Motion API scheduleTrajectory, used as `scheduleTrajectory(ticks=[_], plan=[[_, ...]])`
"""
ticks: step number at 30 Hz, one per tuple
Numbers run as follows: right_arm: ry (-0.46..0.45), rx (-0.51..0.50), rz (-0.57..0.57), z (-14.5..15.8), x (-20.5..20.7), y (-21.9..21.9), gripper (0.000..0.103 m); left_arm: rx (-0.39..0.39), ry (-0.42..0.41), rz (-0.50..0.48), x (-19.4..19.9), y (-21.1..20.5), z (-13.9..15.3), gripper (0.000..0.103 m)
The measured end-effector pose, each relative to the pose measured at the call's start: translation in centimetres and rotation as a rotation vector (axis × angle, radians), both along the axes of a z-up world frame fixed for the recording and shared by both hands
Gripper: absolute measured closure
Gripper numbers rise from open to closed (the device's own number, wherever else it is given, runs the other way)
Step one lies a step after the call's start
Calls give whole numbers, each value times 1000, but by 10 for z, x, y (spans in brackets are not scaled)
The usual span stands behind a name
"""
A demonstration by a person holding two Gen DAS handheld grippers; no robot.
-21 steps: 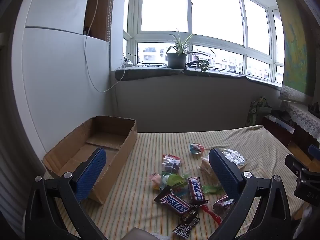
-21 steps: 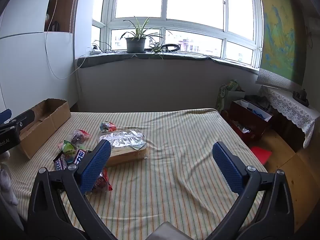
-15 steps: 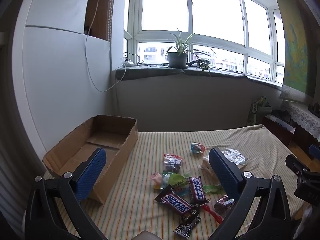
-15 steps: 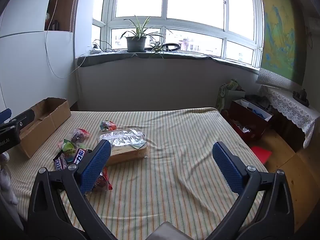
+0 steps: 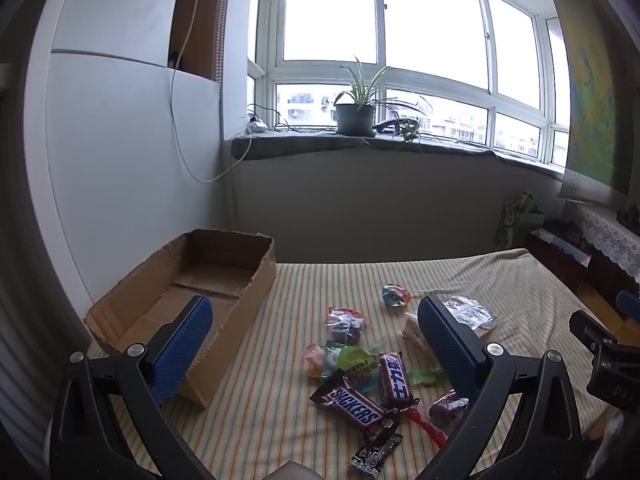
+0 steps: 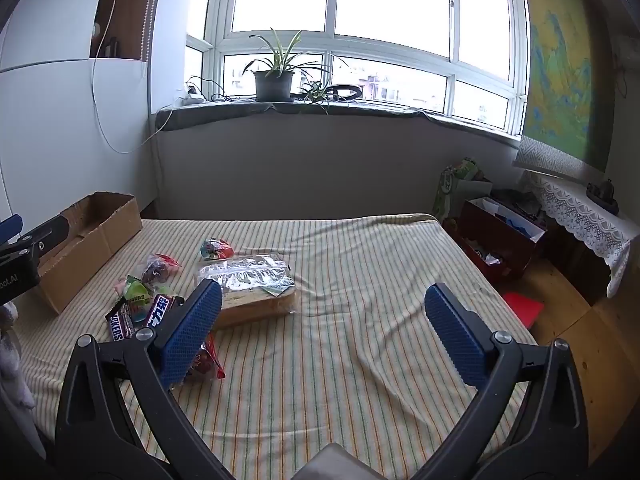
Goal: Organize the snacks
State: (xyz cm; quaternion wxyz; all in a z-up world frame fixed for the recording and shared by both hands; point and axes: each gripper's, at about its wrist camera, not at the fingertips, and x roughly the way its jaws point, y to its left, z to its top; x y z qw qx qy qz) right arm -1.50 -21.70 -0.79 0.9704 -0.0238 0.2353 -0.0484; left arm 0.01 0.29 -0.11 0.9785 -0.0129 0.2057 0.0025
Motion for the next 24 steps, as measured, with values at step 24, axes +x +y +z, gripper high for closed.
scheduleTrajectory(ticks=[24], plan=[[5, -5, 11, 2, 1, 1, 0, 7, -5, -10, -1, -5, -1, 1]])
